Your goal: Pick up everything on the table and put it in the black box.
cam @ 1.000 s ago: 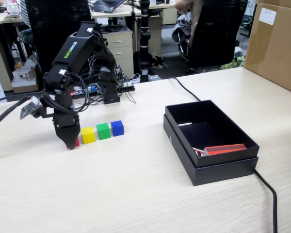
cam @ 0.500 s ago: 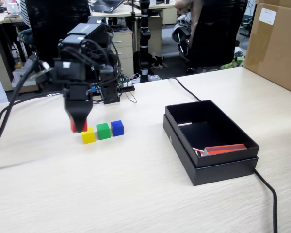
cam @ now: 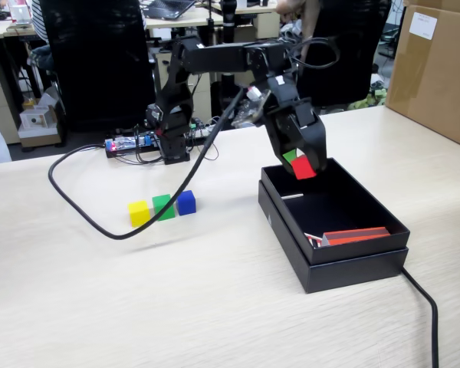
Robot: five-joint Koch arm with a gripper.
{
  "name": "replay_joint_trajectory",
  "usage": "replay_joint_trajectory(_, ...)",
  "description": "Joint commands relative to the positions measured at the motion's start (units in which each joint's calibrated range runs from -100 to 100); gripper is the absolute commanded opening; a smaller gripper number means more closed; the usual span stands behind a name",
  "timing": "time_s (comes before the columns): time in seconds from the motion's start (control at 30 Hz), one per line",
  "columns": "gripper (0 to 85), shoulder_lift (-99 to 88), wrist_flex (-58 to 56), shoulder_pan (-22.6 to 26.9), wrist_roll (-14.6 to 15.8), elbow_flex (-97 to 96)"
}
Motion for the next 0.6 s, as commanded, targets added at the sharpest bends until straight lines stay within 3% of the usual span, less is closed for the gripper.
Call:
replay_joint_trajectory(0.0,9.6,2.5,0.1,0.3,0.1,5.6)
replay_joint_trajectory(0.3,11.4,15.8,0.1,1.2,0.5,6.3)
replay_joint_trajectory(0.4,30.6,15.4,-2.4,1.7,0.9,7.3)
replay_joint_trajectory(0.57,42.0,9.2,-5.1,1.2,1.1,10.0)
